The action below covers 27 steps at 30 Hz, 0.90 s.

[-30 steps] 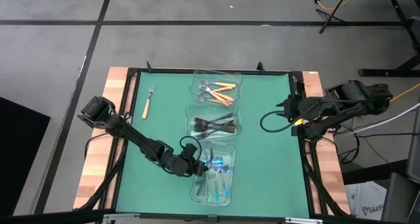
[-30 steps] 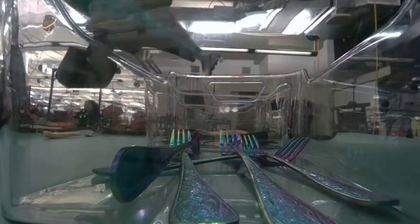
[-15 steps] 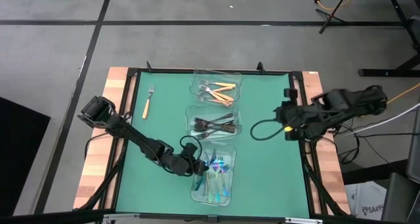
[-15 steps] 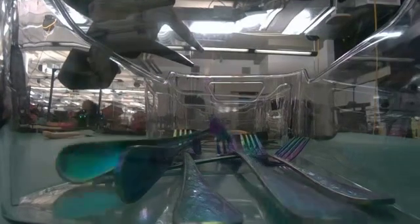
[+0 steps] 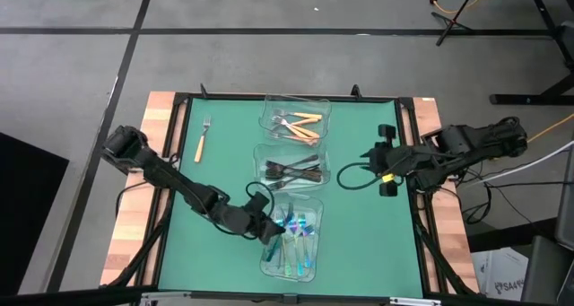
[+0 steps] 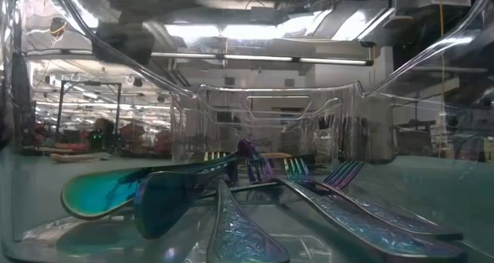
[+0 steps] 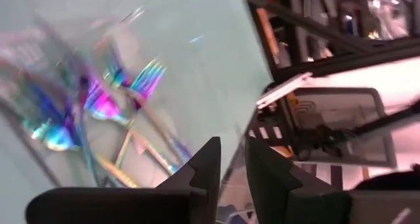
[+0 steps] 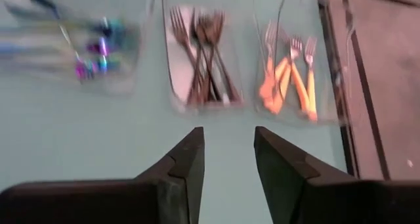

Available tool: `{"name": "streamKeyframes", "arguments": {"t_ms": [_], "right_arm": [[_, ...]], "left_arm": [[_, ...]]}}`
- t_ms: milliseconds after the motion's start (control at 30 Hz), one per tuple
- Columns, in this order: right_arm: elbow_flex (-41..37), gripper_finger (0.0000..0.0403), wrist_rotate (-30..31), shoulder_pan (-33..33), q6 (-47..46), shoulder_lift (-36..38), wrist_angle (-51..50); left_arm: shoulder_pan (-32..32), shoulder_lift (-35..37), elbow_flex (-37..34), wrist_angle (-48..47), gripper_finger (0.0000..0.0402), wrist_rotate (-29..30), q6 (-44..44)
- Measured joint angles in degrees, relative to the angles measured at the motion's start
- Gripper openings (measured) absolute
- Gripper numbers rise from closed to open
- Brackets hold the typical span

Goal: Sort silverware by color (type)
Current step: Put the yellow fork into the top transparent bin

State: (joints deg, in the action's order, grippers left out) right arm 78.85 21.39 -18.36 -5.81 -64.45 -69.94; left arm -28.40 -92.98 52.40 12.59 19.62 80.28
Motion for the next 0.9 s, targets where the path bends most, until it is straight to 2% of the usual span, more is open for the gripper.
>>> {"name": "streamKeyframes", "arguments": {"t_ms": [200,400,633,900], "right_arm": [[0.0,0.0122,0.02,0.01,0.34,-0.64,10.78],[0.0,0.0122,-0.29,0.01,3.3,-2.13,20.43],[0.0,0.0122,-0.94,0.12,4.36,-5.31,24.85],[0.0,0.0122,-0.94,0.12,4.83,-9.13,25.03]], "left_arm": [[1.89,7.99,0.0,-6.44,0.0064,0.22,-8.95],[7.38,19.95,0.0,-26.71,0.0064,0.28,-14.62],[18.84,32.33,0.0,-50.86,0.0064,0.94,-19.8],[32.77,38.92,-0.02,-64.42,0.0064,0.92,-27.66]]}}
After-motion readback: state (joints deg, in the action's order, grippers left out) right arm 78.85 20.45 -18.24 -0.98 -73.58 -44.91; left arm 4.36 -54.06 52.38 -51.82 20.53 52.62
